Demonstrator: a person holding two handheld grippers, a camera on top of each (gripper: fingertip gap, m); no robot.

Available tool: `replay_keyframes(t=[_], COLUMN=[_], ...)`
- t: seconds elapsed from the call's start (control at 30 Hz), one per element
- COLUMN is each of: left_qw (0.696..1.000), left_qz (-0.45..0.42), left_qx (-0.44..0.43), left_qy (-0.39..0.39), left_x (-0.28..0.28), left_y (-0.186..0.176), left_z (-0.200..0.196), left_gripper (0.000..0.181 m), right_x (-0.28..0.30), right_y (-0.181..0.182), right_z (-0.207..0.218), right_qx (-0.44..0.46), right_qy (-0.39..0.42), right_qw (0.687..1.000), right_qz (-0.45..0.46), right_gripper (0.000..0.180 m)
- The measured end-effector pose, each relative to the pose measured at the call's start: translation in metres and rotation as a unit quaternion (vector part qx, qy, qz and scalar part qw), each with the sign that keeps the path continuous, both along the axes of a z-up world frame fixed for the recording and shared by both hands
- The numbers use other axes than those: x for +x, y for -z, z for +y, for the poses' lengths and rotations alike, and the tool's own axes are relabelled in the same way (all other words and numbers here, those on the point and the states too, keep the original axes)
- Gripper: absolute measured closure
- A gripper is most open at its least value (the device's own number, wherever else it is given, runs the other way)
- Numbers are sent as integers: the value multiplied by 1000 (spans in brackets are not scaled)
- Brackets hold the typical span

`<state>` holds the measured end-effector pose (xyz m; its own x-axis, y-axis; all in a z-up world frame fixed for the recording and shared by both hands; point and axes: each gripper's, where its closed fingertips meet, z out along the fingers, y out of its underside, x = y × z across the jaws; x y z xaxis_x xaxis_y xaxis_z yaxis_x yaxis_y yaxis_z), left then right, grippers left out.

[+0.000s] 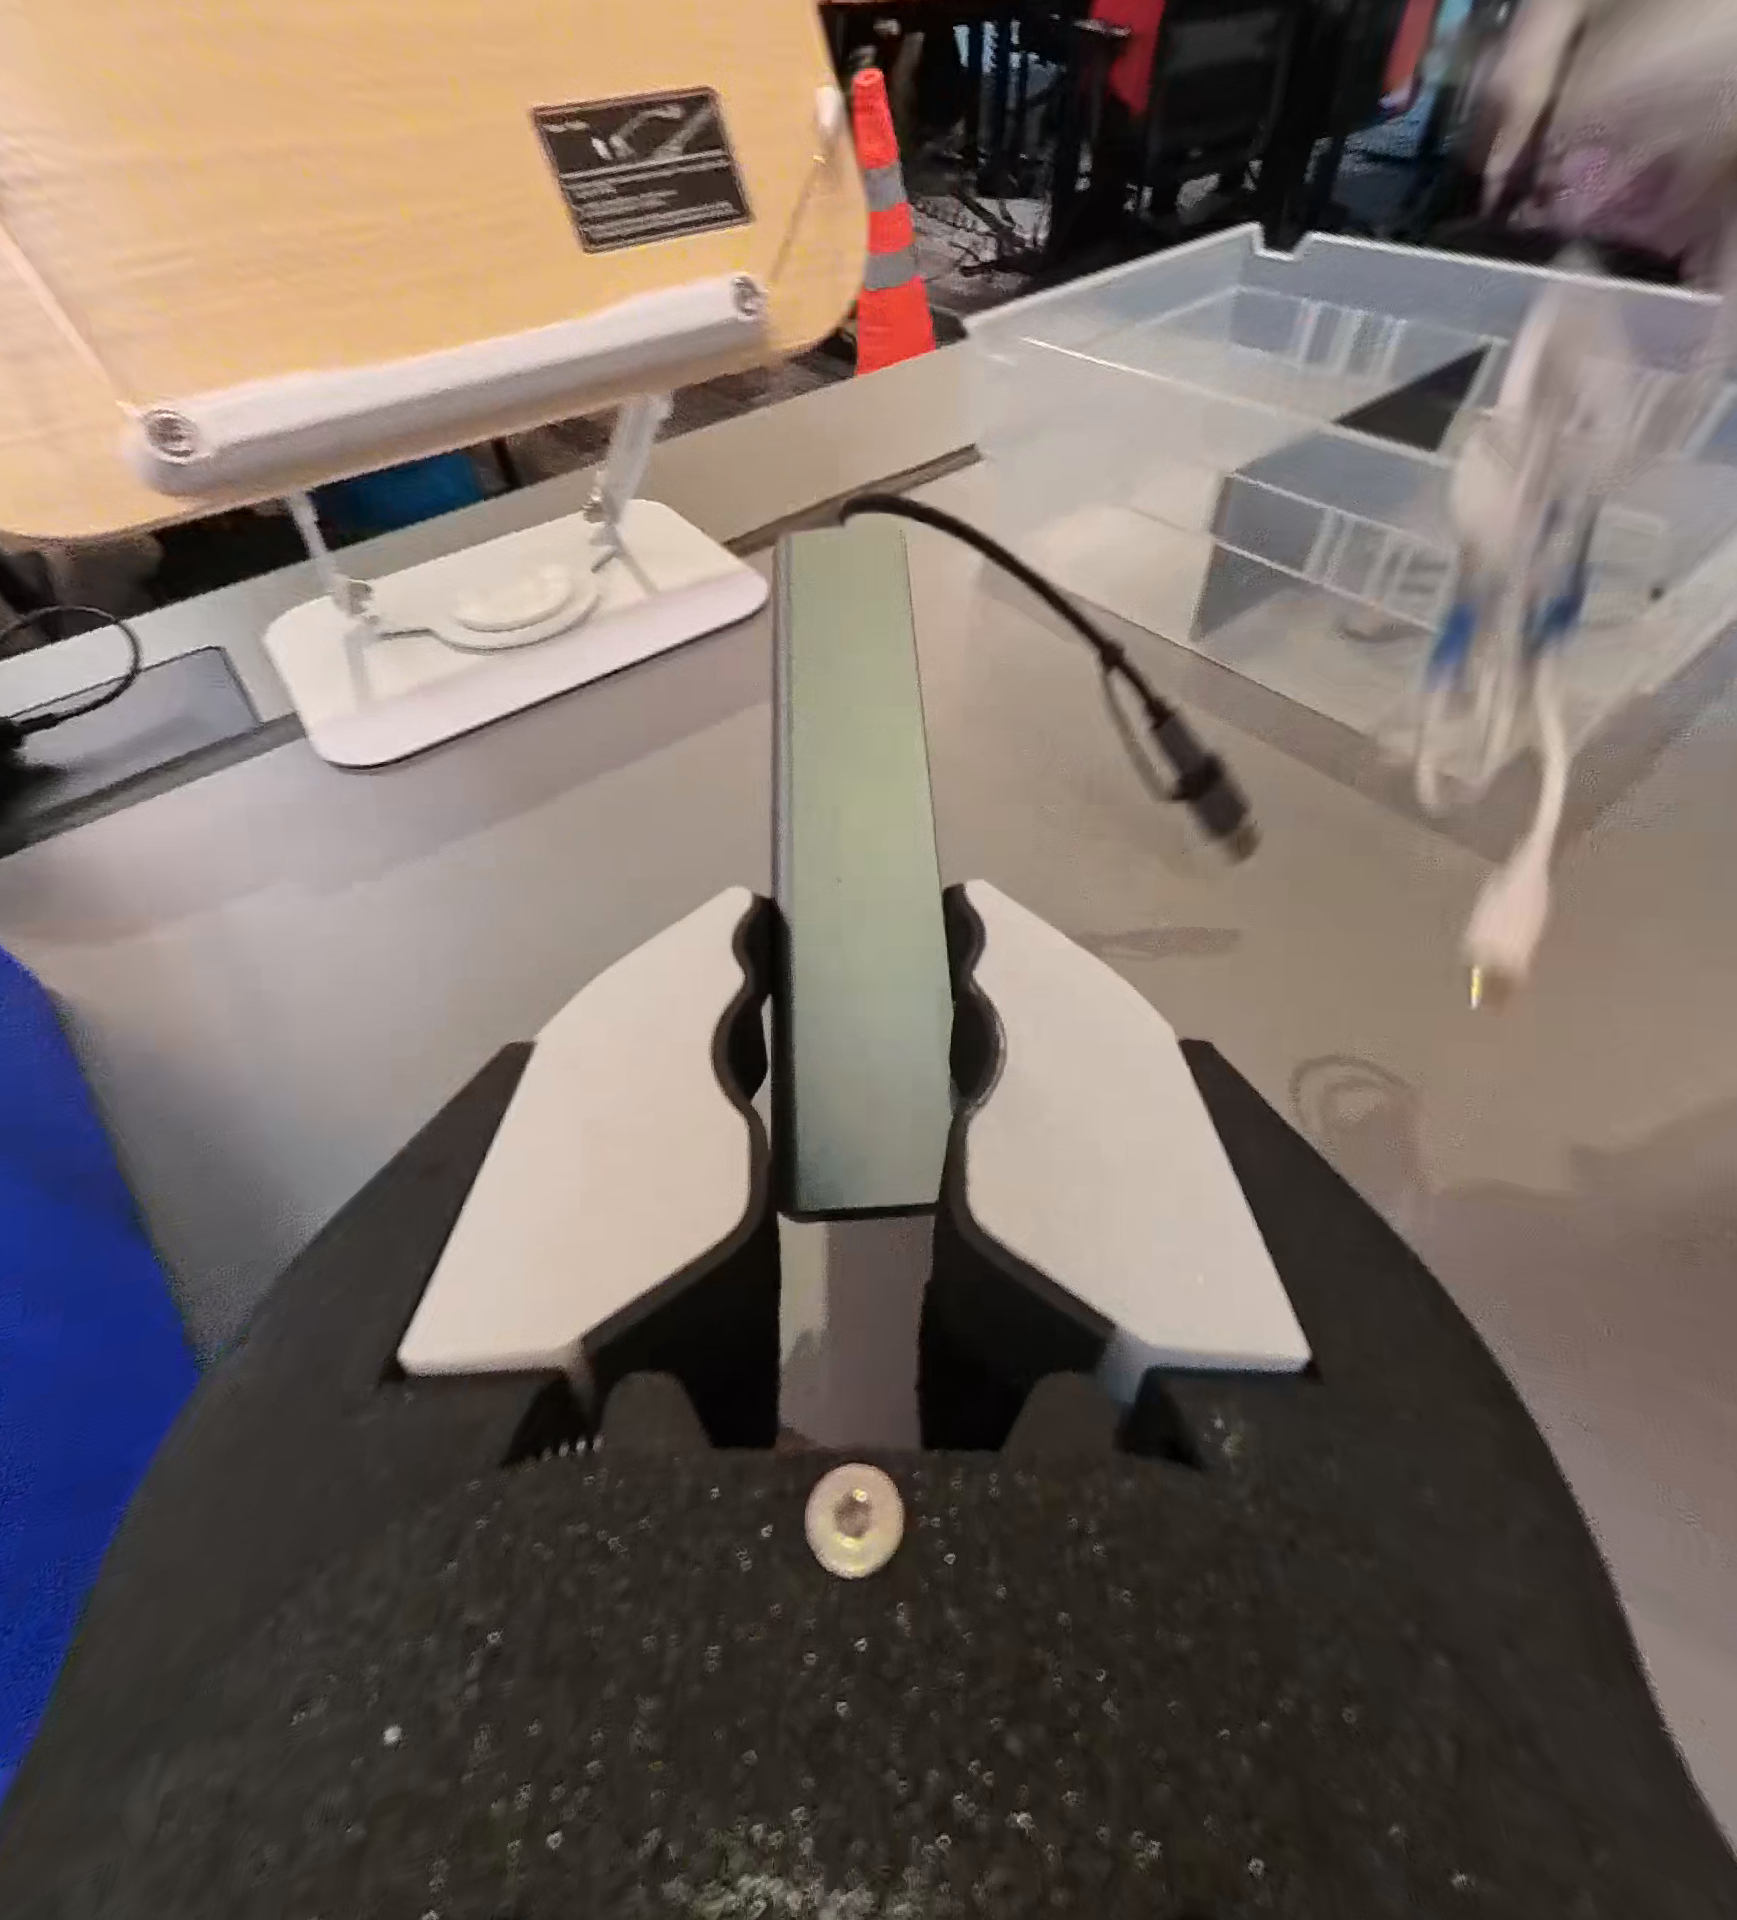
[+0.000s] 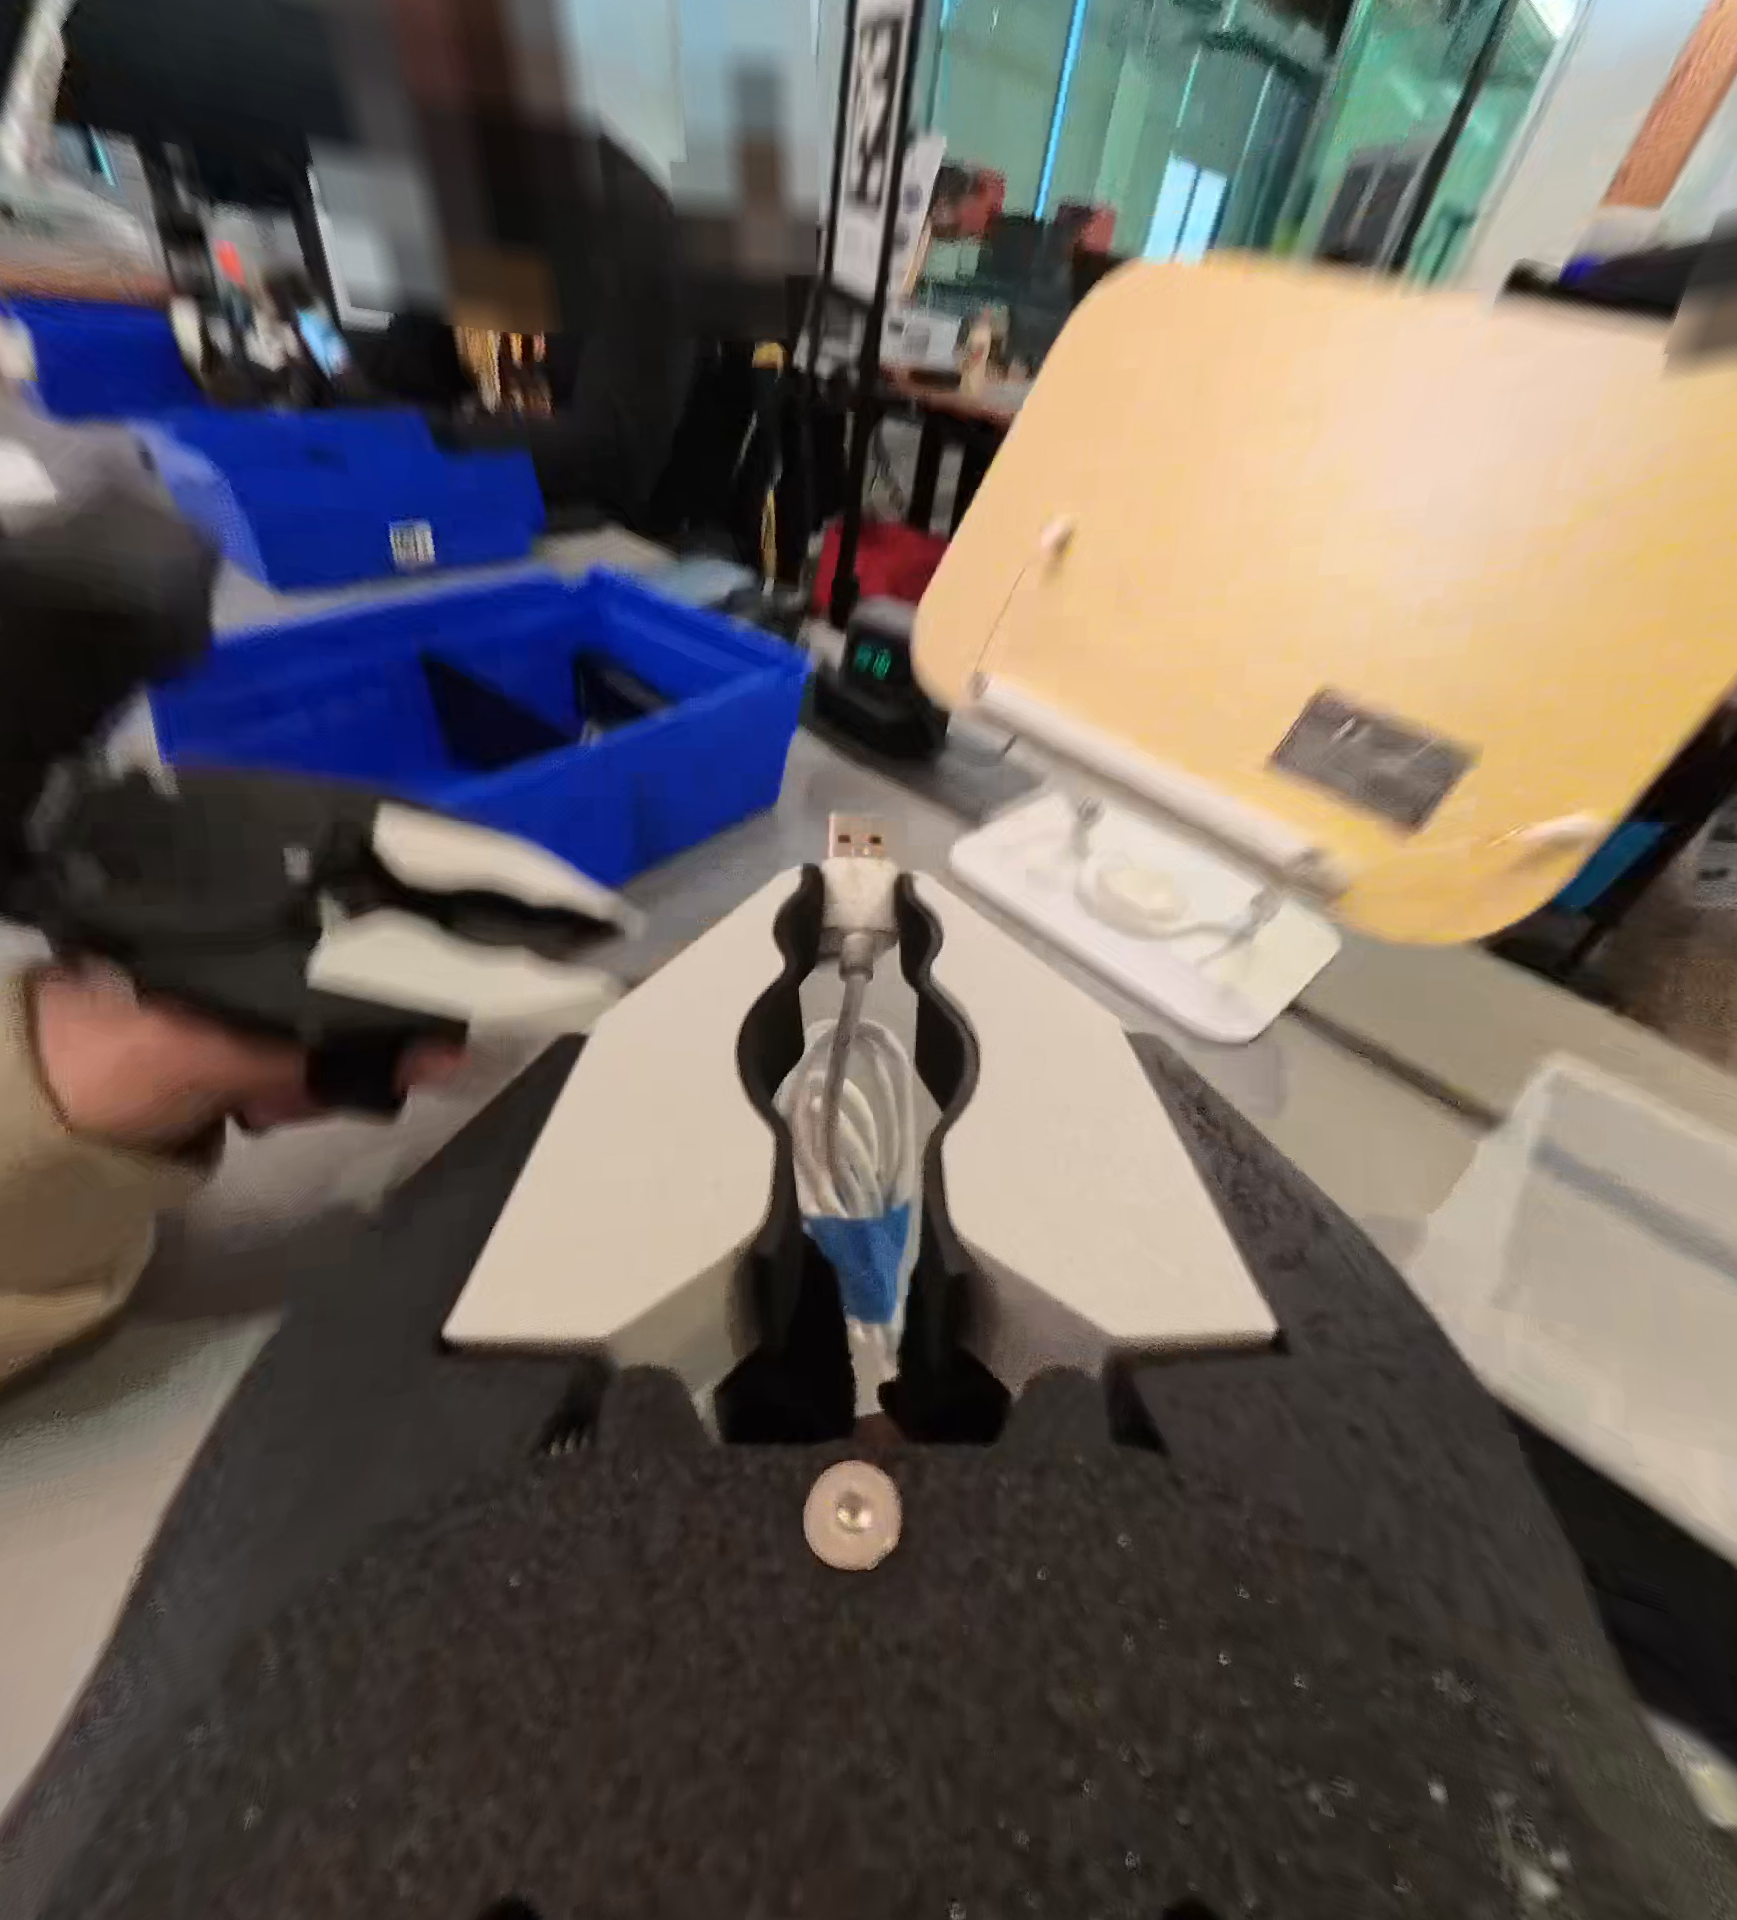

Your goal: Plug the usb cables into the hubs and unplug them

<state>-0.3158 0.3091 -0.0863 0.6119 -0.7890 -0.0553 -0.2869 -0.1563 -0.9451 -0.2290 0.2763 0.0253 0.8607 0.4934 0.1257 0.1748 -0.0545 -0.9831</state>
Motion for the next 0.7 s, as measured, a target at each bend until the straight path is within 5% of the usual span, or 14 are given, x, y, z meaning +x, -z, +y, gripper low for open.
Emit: replay_keyframes(t=[0.1,0.2,0.4,0.6,0.7], left_qw=[999,998,998,998,998], left_qz=[-26,-35,-36,-29,-28], left_qx=[-6,-12,-8,4,8], left_qy=[39,47,53,53,53], left_x=[8,10,15,16,16], left_y=[1,1,-2,-3,-4], left_z=[-9,-13,-17,-17,-18], left_gripper=[149,149,149,149,149], right_x=[60,125,206,200,210], right_y=[-81,-97,-16,74,127], right_z=[-2,10,35,44,45], right_qx=[52,32,-86,-209,-283], right_qy=[40,101,188,177,209], right_qw=[998,994,978,955,934], right_qz=[12,-25,2,117,64], right_gripper=[166,166,166,166,166])
